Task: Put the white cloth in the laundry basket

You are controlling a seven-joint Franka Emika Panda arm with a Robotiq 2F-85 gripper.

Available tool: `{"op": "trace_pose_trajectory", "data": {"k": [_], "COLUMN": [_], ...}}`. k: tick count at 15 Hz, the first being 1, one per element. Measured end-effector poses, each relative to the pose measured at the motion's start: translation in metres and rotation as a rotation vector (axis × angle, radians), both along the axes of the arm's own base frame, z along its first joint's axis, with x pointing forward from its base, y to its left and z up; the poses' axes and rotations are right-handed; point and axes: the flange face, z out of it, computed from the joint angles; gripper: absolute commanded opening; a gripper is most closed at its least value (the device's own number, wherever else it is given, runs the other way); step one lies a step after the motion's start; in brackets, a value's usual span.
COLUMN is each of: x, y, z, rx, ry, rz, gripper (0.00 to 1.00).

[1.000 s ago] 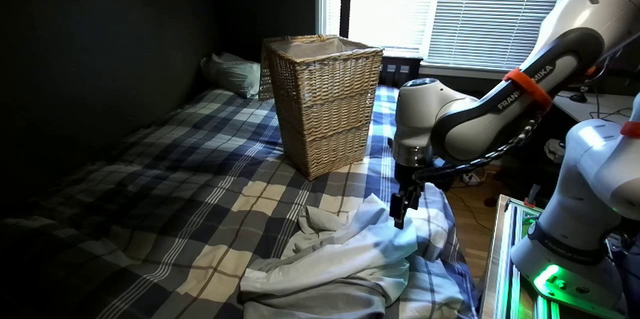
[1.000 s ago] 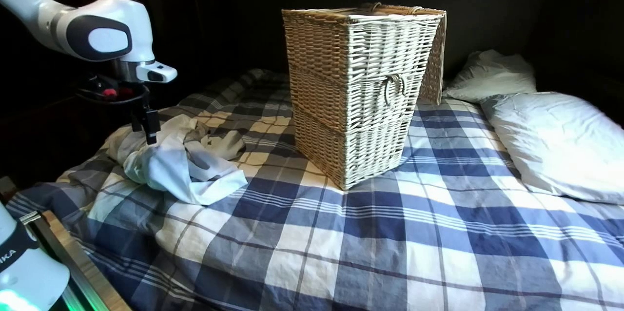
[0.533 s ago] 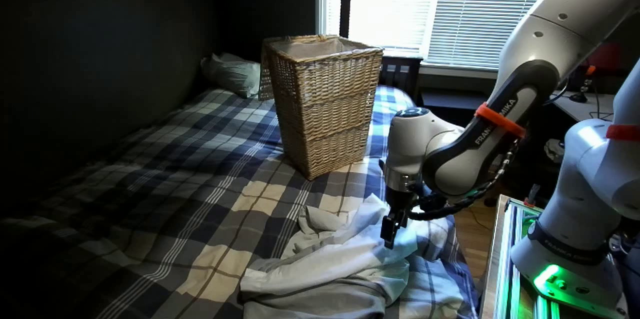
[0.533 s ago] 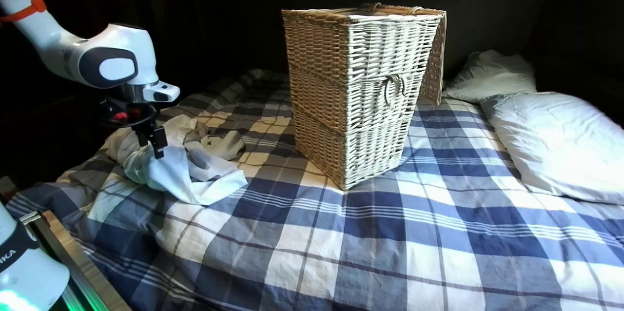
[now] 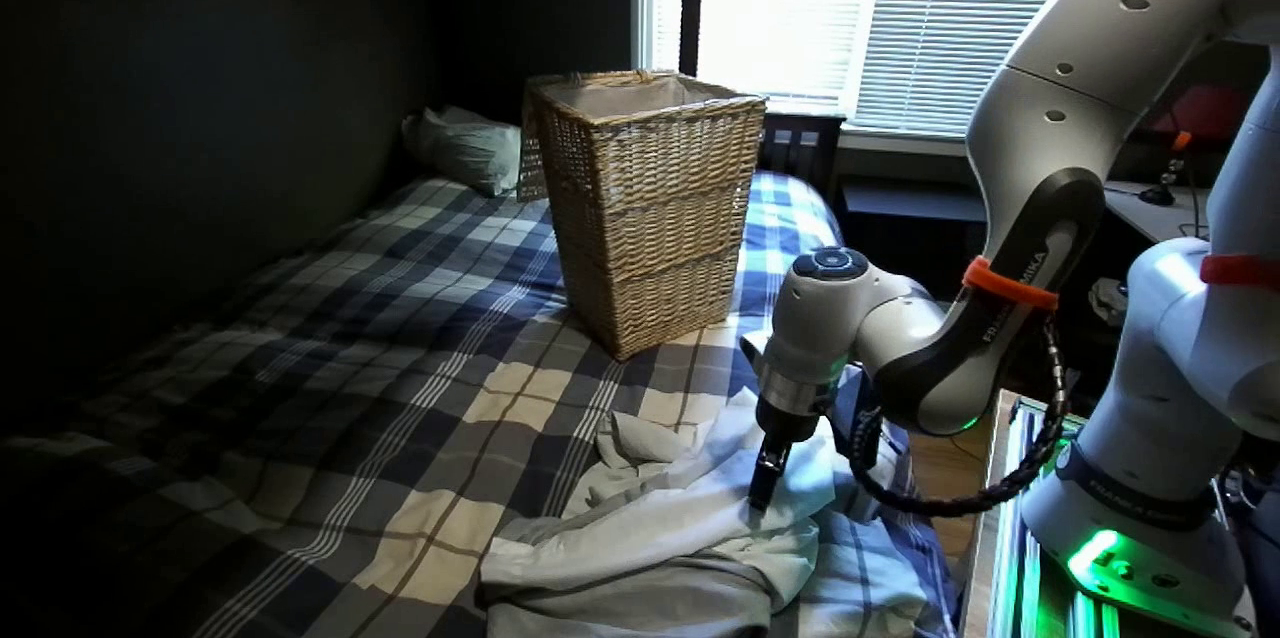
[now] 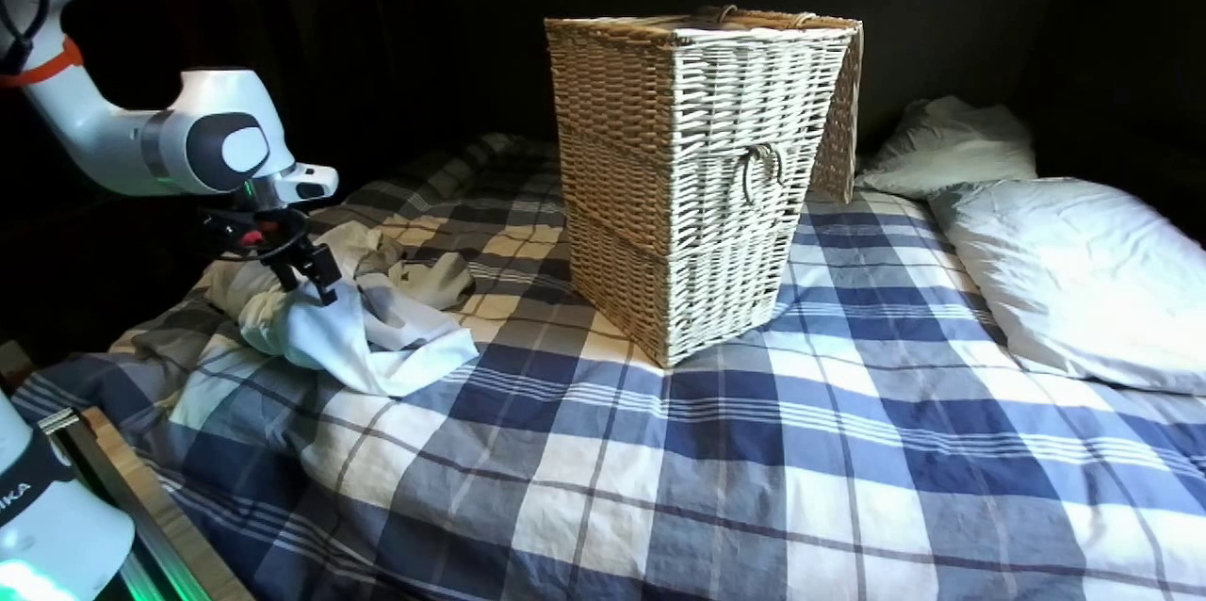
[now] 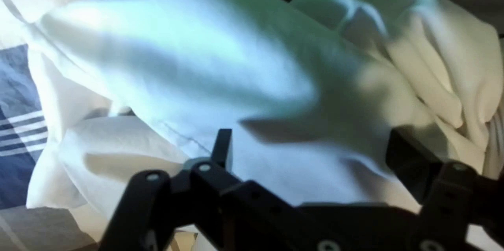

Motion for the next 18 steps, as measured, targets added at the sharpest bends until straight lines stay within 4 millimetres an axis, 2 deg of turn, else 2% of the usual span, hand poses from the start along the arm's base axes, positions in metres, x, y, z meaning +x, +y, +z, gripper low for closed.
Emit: {"op": "trace_pose_trajectory", "data": {"k": [5, 9, 10, 14, 16, 18], "x": [0.009, 0.001, -0.001, -0.006, -0.004, 0.001], "y": [0.002, 0.011, 0.013, 0.017, 0.019, 0.021], "z": [0.002, -0.017, -0.022, -0.034, -0.029, -0.015], "rx": [-0.034, -0.031, -0.032, -0.026, -0.02, -0.021], "ry": [-0.063, -0.019, -0.006, 0.032, 0.043, 0.048], "rz": [0.05, 0.077, 0.084, 0.081, 0.065, 0.043], "gripper": [0.33, 0.05, 0.0, 0.0, 0.0, 0.0]}}
